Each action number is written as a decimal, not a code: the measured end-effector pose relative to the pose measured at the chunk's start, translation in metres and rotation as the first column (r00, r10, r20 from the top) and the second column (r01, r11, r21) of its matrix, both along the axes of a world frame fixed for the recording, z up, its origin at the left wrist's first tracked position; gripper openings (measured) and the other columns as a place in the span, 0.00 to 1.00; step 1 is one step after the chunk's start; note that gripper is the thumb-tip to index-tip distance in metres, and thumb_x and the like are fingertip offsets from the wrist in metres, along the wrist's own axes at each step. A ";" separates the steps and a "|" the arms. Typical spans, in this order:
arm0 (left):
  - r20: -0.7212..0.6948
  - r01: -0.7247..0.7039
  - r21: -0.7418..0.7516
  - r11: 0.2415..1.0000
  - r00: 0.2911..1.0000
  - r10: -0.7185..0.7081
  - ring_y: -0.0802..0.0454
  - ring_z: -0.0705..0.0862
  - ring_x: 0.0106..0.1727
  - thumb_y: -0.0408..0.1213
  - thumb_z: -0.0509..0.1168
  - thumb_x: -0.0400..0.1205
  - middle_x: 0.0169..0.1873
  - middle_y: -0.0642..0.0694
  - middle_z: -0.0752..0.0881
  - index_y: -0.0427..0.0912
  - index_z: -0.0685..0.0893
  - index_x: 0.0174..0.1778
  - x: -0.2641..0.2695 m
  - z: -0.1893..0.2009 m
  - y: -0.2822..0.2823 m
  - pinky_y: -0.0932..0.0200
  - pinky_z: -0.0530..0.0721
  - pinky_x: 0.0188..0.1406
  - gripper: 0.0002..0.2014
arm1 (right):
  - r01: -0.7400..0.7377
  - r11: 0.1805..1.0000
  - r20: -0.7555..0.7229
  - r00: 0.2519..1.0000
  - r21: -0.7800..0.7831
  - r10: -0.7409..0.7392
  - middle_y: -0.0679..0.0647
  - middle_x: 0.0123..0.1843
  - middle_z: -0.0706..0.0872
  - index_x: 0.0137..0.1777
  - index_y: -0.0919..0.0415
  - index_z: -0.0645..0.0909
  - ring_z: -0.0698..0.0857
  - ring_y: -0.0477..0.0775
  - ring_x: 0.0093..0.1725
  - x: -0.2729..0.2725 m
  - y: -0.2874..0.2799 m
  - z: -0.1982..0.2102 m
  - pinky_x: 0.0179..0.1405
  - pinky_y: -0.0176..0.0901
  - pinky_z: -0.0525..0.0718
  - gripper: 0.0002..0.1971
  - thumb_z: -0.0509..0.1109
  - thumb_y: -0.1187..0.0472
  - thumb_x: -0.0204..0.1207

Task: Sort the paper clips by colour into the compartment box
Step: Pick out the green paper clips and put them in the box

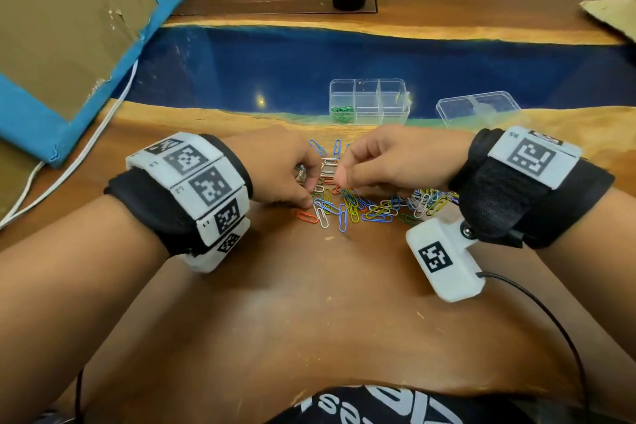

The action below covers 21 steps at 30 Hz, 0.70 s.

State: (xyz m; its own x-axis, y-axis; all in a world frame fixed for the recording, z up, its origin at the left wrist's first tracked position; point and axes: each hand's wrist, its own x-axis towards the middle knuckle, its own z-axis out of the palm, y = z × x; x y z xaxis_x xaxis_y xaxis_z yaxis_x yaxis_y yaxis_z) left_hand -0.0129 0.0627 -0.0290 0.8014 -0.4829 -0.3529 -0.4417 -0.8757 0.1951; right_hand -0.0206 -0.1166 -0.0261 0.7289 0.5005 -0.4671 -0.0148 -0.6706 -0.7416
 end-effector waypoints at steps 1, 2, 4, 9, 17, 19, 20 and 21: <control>0.019 -0.002 0.024 1.000 1.000 0.001 0.59 0.73 0.31 0.48 0.74 0.71 0.24 0.55 0.75 0.53 0.83 0.37 0.000 0.001 -0.001 0.61 0.69 0.34 0.07 | -0.003 1.000 0.005 1.000 0.003 0.003 0.50 0.26 0.76 0.37 0.50 0.83 0.70 0.47 0.22 0.000 0.001 0.000 0.19 0.35 0.68 0.08 0.69 0.59 0.78; 0.040 -0.003 0.043 0.999 0.999 0.001 0.58 0.74 0.32 0.48 0.74 0.72 0.24 0.55 0.75 0.52 0.85 0.37 0.000 0.002 -0.002 0.61 0.69 0.35 0.06 | -0.006 1.000 0.011 1.000 0.001 0.006 0.50 0.26 0.76 0.37 0.50 0.83 0.69 0.47 0.23 0.000 0.001 -0.001 0.19 0.36 0.68 0.08 0.69 0.59 0.78; 0.089 0.002 0.078 0.997 0.996 -0.009 0.54 0.75 0.36 0.47 0.72 0.73 0.25 0.56 0.75 0.50 0.86 0.39 -0.001 0.003 -0.004 0.62 0.70 0.36 0.06 | -0.018 1.000 0.036 0.999 -0.018 0.019 0.48 0.25 0.76 0.40 0.51 0.84 0.70 0.45 0.22 -0.001 0.002 -0.001 0.20 0.36 0.68 0.06 0.70 0.59 0.78; 0.099 0.001 0.092 0.996 0.995 -0.010 0.53 0.76 0.34 0.43 0.68 0.70 0.25 0.54 0.77 0.50 0.81 0.32 -0.004 0.003 -0.006 0.61 0.73 0.34 0.04 | -0.048 0.997 0.121 0.991 -0.063 0.055 0.38 0.18 0.79 0.43 0.53 0.87 0.74 0.36 0.19 -0.001 0.003 -0.005 0.18 0.21 0.68 0.05 0.70 0.59 0.77; -0.359 -0.366 -0.464 0.806 0.910 0.207 0.53 0.67 0.23 0.42 0.54 0.68 0.25 0.50 0.71 0.43 0.72 0.35 0.000 0.011 -0.013 0.60 0.67 0.25 0.07 | 0.040 0.998 0.203 0.979 -0.043 -0.031 0.41 0.16 0.76 0.48 0.52 0.85 0.72 0.39 0.15 0.004 -0.002 -0.006 0.15 0.24 0.66 0.06 0.73 0.52 0.75; -0.497 -0.478 -0.522 0.707 0.844 0.204 0.53 0.66 0.19 0.40 0.52 0.63 0.24 0.46 0.70 0.39 0.70 0.35 0.001 0.013 -0.016 0.63 0.68 0.22 0.10 | 0.029 0.999 0.154 0.988 0.037 -0.035 0.47 0.23 0.75 0.53 0.54 0.85 0.68 0.41 0.15 0.003 -0.002 -0.005 0.16 0.28 0.67 0.12 0.72 0.49 0.74; -0.543 -0.517 -0.536 0.667 0.816 0.197 0.52 0.68 0.19 0.40 0.52 0.63 0.24 0.44 0.72 0.39 0.70 0.34 0.000 0.013 -0.017 0.64 0.70 0.21 0.09 | 0.029 0.996 0.126 0.991 0.083 -0.039 0.53 0.27 0.74 0.55 0.54 0.85 0.67 0.42 0.17 0.003 -0.002 -0.005 0.17 0.31 0.68 0.13 0.72 0.48 0.74; -0.580 -0.548 -0.549 0.631 0.794 0.185 0.51 0.70 0.19 0.40 0.53 0.63 0.24 0.43 0.73 0.40 0.71 0.32 0.000 0.013 -0.018 0.64 0.72 0.20 0.08 | 0.036 0.991 0.103 0.993 0.127 -0.050 0.58 0.31 0.73 0.55 0.54 0.85 0.67 0.44 0.19 0.003 -0.002 -0.005 0.17 0.34 0.68 0.15 0.72 0.47 0.74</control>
